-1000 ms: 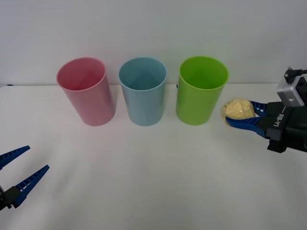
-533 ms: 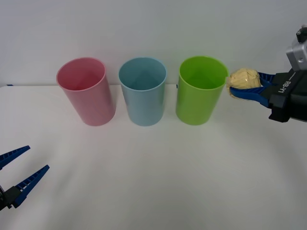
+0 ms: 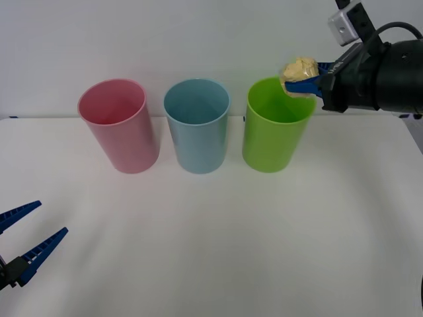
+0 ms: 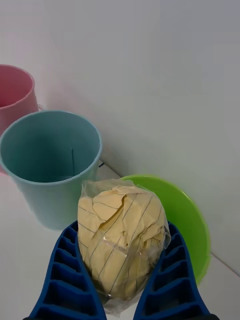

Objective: Put cans in the blue bin and PET bottles in the pink bin and trash in the green bin.

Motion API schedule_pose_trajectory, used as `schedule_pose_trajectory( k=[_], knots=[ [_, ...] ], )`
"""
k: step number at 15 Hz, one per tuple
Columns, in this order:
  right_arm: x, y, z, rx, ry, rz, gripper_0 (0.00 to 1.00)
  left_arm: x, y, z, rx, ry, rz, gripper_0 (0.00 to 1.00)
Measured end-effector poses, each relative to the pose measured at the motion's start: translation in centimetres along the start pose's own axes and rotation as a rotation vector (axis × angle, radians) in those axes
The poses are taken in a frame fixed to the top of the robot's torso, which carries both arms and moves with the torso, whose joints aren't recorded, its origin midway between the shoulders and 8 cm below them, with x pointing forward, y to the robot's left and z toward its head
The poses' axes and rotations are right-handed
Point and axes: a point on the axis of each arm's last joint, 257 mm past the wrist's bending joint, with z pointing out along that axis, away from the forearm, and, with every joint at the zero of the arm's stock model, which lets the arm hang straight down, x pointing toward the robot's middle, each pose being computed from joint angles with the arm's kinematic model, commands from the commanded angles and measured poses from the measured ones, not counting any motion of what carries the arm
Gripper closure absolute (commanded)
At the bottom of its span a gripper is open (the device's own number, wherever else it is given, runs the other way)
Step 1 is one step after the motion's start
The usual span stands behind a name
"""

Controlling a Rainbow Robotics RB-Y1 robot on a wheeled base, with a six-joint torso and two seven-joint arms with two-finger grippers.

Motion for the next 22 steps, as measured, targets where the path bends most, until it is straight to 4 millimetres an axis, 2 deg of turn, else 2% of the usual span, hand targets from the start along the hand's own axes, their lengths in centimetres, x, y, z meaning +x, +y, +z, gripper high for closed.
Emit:
schedule_pose_trajectory(
  k=[4,8,12,18,22],
  knots=[
    [-0.4,-1.8,4.2,0.022,0.098,0.013,1.0,0.0,0.0,0.0,0.0,0.0,0.0,0.0],
    [1.1,-3.0,7.0,0.057,0.178,0.025,1.0,0.0,0.0,0.0,0.0,0.0,0.0,0.0],
    [3.1,-3.4,7.3,0.081,0.25,0.017,1.0,0.0,0.0,0.0,0.0,0.0,0.0,0.0],
    [4.7,-3.3,8.9,0.103,0.3,0.032,1.0,0.0,0.0,0.0,0.0,0.0,0.0,0.0],
    [5.8,-3.8,9.2,0.12,0.328,0.047,1.0,0.0,0.0,0.0,0.0,0.0,0.0,0.0]
  ],
)
